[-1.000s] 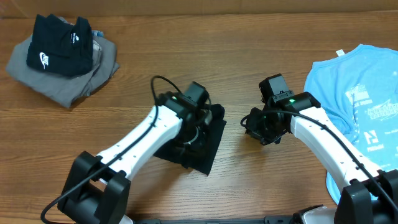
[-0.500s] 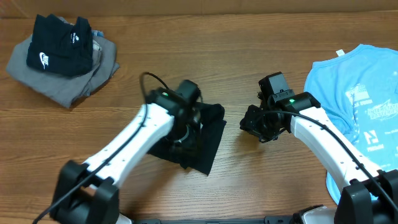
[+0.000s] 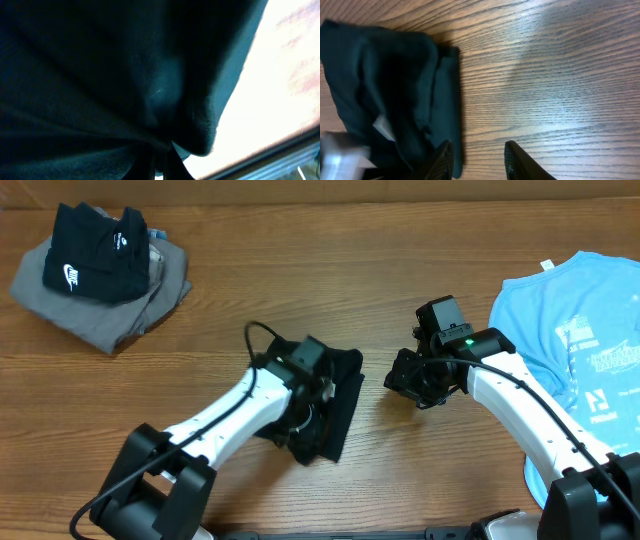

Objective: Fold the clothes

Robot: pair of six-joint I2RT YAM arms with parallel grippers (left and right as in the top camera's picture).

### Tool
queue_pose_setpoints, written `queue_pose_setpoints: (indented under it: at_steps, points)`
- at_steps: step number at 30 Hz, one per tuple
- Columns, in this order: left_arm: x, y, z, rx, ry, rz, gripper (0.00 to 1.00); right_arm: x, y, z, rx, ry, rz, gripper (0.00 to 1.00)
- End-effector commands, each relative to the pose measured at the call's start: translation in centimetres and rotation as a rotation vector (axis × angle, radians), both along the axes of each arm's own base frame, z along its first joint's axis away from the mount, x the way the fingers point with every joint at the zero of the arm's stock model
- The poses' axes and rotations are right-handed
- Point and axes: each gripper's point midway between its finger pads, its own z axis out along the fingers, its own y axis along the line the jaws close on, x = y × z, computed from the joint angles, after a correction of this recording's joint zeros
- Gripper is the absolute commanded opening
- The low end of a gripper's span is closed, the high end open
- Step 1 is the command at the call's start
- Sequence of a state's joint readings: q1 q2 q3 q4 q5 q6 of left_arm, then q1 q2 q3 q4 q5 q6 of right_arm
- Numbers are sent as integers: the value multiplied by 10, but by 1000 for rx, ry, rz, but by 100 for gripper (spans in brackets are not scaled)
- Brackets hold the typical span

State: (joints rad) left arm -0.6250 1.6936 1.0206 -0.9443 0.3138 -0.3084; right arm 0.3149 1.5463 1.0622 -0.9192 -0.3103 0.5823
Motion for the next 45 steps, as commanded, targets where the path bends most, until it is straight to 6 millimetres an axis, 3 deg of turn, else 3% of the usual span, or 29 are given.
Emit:
queue_pose_setpoints:
  at_steps: [1, 6, 11, 15, 18, 23, 28, 29, 30, 31, 34, 37, 38, 39, 40, 45]
  points:
    - [-16, -18, 4, -60, 47, -25, 4, 6, 2, 7, 13, -30, 7, 36]
    - [-9, -17, 15, -48, 41, -11, 7, 8, 3, 8, 17, -38, 7, 37]
    - [20, 3, 52, 19, -21, 34, 42, 17, 15, 15, 75, -101, 69, 40]
    - [50, 24, 80, 74, -103, 79, 53, 32, 33, 28, 160, -203, 142, 50]
    - [67, 36, 88, 83, -139, 129, 55, 42, 40, 28, 164, -250, 150, 56]
    - [86, 57, 81, 94, -170, 205, 57, 48, 53, 10, 124, -257, 161, 57]
    - [83, 68, 68, 108, -148, 226, 61, 44, 69, -17, 119, -197, 173, 53]
    - [81, 69, 64, 111, -142, 225, 62, 42, 69, -24, 114, -172, 167, 40]
    - [79, 70, 60, 117, -137, 224, 64, 40, 69, -28, 108, -157, 165, 11]
    - [77, 71, 56, 120, -132, 224, 66, 38, 66, -31, 95, -143, 162, 4]
    - [70, 74, 45, 131, -113, 222, 73, 37, 50, -34, 33, -124, 131, 4]
    - [65, 78, 36, 142, -98, 228, 85, 28, 20, -36, -73, -73, 61, 4]
    - [64, 80, 34, 143, -95, 231, 87, 25, 13, -36, -97, -56, 44, 13]
    - [64, 81, 32, 144, -91, 236, 88, 21, 8, -35, -103, -39, 40, 30]
    - [64, 82, 31, 143, -89, 241, 89, 19, 5, -34, -107, -28, 35, 35]
    - [73, 90, 31, 131, -111, 257, 95, 9, -5, -22, -113, -7, 17, 39]
